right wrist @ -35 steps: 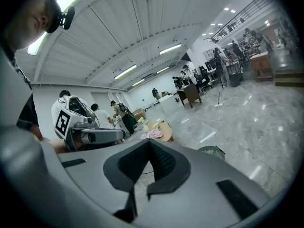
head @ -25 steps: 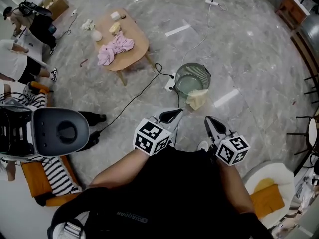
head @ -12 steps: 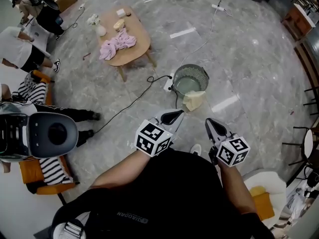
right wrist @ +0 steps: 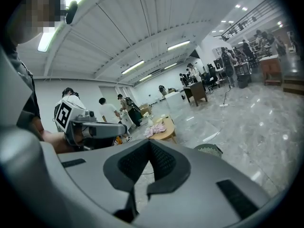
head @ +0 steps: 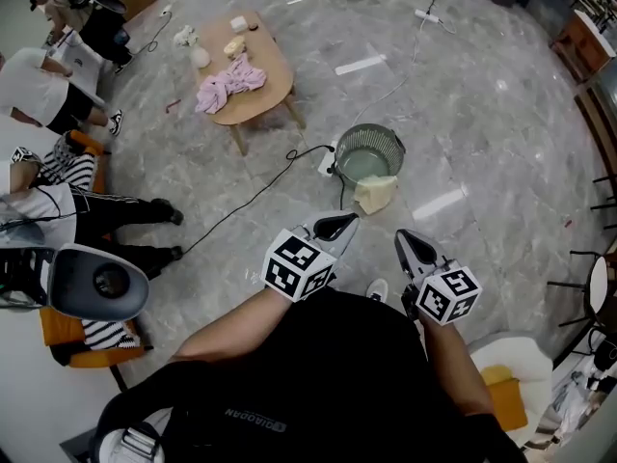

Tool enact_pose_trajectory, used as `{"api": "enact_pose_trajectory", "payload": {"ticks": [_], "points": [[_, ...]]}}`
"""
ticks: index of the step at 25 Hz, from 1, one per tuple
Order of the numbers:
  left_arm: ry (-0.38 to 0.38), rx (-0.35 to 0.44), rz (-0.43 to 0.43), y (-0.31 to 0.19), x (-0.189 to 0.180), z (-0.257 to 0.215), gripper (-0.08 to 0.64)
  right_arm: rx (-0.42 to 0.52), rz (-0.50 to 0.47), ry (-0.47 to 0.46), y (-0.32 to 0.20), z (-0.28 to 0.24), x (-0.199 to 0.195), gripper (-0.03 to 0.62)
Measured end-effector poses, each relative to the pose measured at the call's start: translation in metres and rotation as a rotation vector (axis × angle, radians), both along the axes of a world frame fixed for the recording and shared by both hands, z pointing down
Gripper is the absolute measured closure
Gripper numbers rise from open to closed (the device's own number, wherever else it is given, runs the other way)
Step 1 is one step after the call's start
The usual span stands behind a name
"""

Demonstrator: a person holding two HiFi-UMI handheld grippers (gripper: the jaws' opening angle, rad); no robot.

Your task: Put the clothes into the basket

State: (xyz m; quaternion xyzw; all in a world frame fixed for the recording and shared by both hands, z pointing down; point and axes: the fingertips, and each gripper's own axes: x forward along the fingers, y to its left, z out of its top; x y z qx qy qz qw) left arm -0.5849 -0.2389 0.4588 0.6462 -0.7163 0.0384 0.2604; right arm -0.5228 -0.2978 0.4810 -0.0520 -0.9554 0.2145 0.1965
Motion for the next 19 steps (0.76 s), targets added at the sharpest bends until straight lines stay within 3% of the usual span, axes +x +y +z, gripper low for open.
{"api": "enact_pose_trajectory", "payload": {"ticks": [19], "points": [[0.0, 0.0, 0.007, -0.0088, 0.0013, 0.0006, 0.56, -0.005, 0.026, -0.013, -0.0074, 0.0005, 0.0037, 0.578]]}}
